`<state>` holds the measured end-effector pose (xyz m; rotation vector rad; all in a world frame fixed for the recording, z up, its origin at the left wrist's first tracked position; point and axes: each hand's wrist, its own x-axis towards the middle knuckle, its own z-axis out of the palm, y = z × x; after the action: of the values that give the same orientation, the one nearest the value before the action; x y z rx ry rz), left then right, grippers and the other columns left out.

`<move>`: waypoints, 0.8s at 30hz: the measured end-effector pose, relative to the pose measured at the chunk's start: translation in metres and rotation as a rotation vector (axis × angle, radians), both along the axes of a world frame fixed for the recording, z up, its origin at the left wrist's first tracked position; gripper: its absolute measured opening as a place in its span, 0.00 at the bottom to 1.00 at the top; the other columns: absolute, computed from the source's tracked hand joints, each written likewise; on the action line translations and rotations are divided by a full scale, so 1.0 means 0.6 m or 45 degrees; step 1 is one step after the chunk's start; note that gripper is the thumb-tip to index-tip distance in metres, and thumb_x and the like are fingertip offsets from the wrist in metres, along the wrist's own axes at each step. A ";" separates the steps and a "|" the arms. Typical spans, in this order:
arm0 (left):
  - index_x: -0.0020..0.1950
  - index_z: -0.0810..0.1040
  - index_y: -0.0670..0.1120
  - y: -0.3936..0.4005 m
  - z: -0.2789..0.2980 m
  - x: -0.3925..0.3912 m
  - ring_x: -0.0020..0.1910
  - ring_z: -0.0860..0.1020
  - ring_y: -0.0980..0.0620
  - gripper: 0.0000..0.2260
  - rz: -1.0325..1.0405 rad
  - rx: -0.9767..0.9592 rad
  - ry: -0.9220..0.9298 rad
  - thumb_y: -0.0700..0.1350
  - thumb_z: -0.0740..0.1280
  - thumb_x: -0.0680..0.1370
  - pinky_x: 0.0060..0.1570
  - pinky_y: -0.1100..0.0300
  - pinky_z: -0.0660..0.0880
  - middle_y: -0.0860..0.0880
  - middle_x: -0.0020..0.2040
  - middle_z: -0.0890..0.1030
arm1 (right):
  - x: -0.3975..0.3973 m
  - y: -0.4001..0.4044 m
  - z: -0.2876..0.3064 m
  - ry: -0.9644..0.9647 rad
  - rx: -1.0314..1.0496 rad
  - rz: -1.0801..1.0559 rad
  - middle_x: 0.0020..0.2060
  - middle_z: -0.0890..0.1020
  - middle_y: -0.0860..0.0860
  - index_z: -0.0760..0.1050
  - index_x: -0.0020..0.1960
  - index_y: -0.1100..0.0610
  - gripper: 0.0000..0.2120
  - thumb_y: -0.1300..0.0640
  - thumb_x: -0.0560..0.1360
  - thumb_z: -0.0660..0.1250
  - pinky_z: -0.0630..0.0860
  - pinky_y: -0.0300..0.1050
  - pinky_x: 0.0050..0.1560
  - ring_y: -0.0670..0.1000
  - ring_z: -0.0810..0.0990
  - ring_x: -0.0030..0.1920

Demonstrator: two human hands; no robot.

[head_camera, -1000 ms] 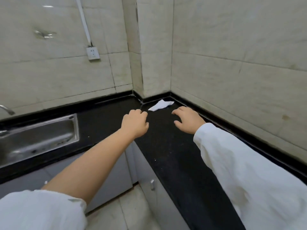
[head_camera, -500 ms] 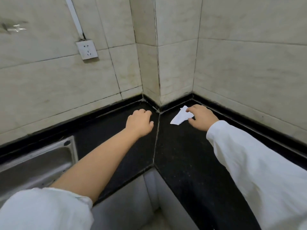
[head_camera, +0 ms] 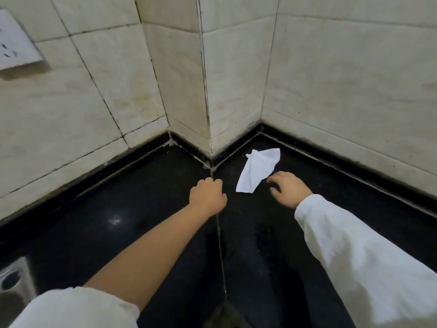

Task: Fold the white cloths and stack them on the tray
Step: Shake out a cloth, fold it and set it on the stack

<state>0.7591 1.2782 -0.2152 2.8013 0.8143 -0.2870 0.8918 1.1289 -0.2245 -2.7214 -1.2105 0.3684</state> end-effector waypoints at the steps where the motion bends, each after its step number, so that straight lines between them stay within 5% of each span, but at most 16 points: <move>1: 0.66 0.69 0.42 0.006 -0.019 0.013 0.63 0.71 0.43 0.17 -0.009 -0.026 0.033 0.48 0.58 0.79 0.57 0.50 0.72 0.42 0.64 0.72 | 0.016 0.008 -0.012 0.023 -0.009 0.002 0.62 0.75 0.55 0.71 0.65 0.59 0.17 0.59 0.77 0.59 0.71 0.49 0.64 0.55 0.73 0.63; 10: 0.60 0.73 0.42 0.041 -0.146 0.143 0.57 0.75 0.45 0.14 -0.127 -0.045 0.093 0.48 0.55 0.81 0.54 0.54 0.71 0.44 0.59 0.76 | 0.188 0.101 -0.105 -0.007 -0.125 -0.047 0.62 0.76 0.56 0.71 0.65 0.59 0.17 0.60 0.77 0.57 0.71 0.50 0.63 0.57 0.73 0.62; 18: 0.58 0.73 0.42 0.066 -0.198 0.207 0.56 0.75 0.46 0.14 -0.096 -0.119 0.062 0.50 0.57 0.80 0.52 0.55 0.72 0.44 0.58 0.75 | 0.250 0.176 -0.153 0.010 -0.289 -0.200 0.66 0.69 0.57 0.60 0.70 0.57 0.23 0.53 0.77 0.57 0.63 0.56 0.65 0.59 0.67 0.67; 24: 0.57 0.73 0.40 0.062 -0.218 0.220 0.56 0.75 0.46 0.11 0.055 -0.195 0.073 0.44 0.58 0.80 0.52 0.56 0.72 0.43 0.59 0.74 | 0.267 0.165 -0.169 0.121 -0.037 -0.409 0.59 0.78 0.57 0.72 0.63 0.57 0.17 0.63 0.77 0.55 0.63 0.51 0.67 0.58 0.73 0.61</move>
<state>0.8909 1.3156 -0.3461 2.6406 0.8273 -0.4066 1.0518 1.2278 -0.3256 -2.8212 -0.7325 0.4688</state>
